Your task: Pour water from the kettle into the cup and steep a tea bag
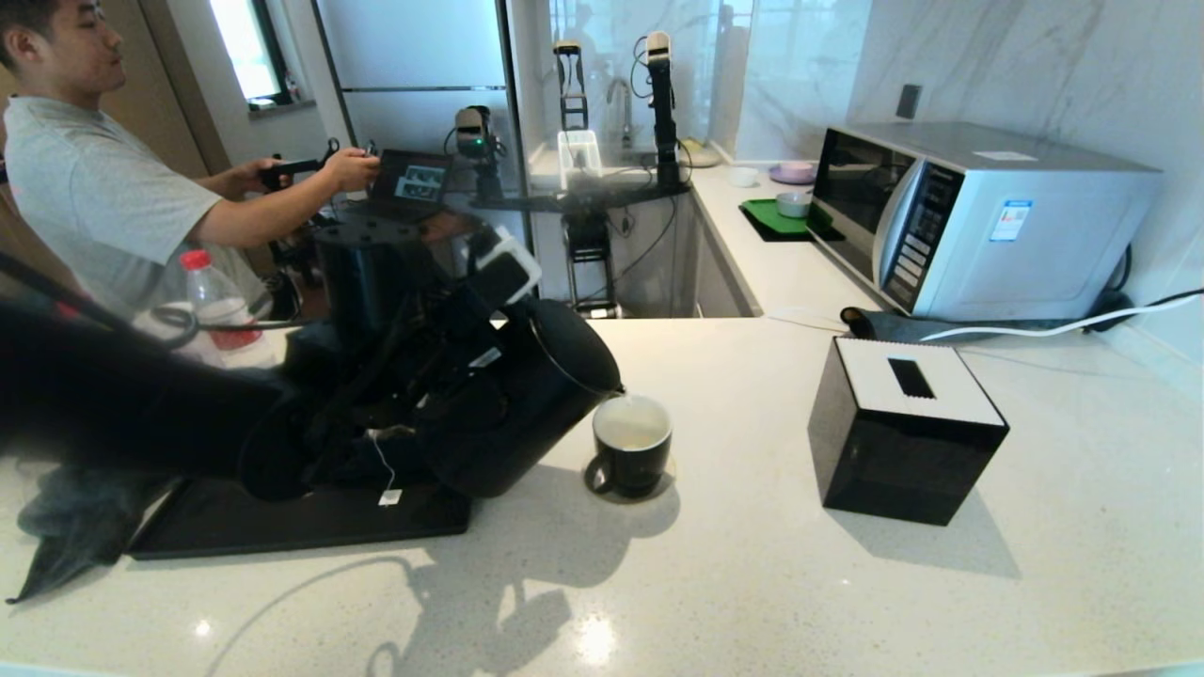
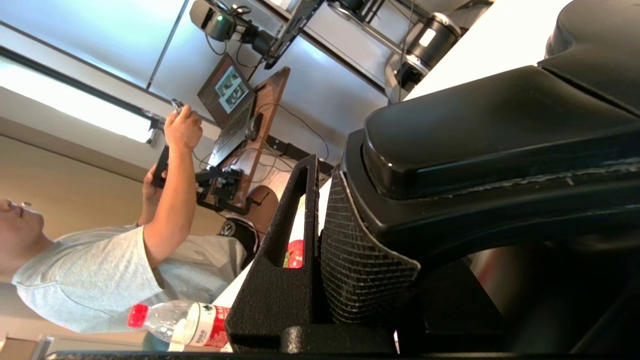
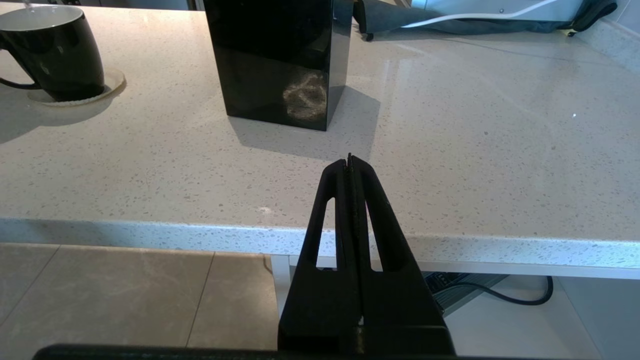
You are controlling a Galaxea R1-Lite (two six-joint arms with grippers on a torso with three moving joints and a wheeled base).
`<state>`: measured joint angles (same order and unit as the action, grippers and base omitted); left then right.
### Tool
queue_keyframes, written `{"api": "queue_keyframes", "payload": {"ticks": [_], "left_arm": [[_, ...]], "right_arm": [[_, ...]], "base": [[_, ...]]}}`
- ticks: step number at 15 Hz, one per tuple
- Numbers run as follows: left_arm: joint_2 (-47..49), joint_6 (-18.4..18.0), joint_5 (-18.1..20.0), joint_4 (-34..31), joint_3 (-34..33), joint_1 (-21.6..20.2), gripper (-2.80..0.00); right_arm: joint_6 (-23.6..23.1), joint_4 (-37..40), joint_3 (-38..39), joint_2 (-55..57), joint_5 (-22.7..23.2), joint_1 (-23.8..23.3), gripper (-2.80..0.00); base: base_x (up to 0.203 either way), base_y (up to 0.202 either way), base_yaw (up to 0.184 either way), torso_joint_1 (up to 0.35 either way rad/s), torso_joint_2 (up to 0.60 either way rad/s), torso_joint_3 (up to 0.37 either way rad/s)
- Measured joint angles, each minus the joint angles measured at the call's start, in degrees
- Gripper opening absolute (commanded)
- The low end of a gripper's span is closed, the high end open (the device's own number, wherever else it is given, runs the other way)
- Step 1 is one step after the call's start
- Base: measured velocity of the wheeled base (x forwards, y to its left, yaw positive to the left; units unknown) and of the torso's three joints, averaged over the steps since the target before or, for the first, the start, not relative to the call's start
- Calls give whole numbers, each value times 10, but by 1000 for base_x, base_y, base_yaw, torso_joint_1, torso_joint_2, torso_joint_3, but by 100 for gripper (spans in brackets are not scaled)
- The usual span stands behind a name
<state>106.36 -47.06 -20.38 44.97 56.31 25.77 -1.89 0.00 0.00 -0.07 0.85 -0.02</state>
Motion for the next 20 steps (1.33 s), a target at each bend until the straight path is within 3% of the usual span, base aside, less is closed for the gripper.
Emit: {"api": "queue_keyframes", "payload": {"ticks": [6,14,20], "left_arm": [[1,40,1,8,-20,0,-280],[1,94,0,104,-78,-7,-280],[-18,129,-9,130,-82,-21,-280]], "right_arm": [[0,0,0,0,0,0,-280],[0,0,0,0,0,0,-280],[0,0,0,0,0,0,-280]], "base": [[0,0,0,0,0,0],[0,0,0,0,0,0],[0,0,0,0,0,0]]}}
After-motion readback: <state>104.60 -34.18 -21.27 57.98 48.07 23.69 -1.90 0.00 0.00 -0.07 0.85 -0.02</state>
